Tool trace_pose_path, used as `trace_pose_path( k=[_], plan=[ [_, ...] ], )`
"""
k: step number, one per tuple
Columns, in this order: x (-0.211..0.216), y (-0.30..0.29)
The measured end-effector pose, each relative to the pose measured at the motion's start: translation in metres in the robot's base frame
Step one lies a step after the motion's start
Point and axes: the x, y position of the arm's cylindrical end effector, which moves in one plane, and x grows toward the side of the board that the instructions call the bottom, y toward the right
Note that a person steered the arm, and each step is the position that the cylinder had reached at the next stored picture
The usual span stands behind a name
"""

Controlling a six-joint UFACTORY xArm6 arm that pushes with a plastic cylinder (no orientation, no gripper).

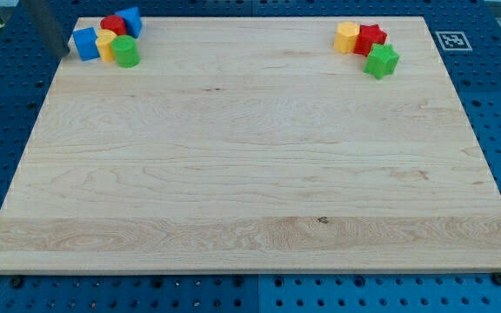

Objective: Push the red circle and green circle down and left a bit

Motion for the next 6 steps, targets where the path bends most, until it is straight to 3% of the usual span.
trace_pose_path(
  k=[1, 4, 5, 6],
  plan=[
    [-0.042, 0.013],
    [-0.044, 0.017],
    [-0.025, 0.089],
    [-0.022, 0.112]
  ],
)
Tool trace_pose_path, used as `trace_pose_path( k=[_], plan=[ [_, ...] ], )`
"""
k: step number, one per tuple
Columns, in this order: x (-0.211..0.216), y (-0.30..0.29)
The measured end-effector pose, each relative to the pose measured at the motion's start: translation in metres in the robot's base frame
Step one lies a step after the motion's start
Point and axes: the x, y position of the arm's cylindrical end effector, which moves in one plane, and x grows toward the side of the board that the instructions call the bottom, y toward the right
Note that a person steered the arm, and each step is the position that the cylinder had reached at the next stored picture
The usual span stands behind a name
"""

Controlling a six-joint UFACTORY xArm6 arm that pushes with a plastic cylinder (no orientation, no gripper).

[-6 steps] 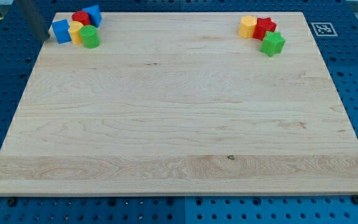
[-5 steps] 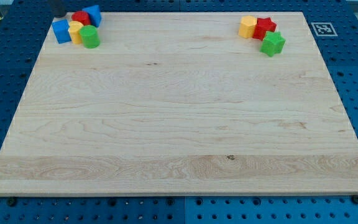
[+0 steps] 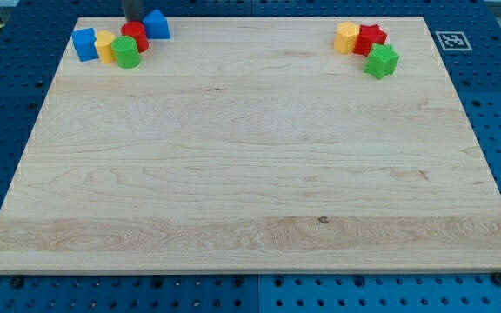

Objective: Push the red circle and green circle down and left a bit

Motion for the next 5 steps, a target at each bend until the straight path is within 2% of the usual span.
trace_pose_path(
  k=[2, 3, 5],
  plan=[
    [0.033, 0.000],
    [0.065, 0.017],
    [0.067, 0.000]
  ],
)
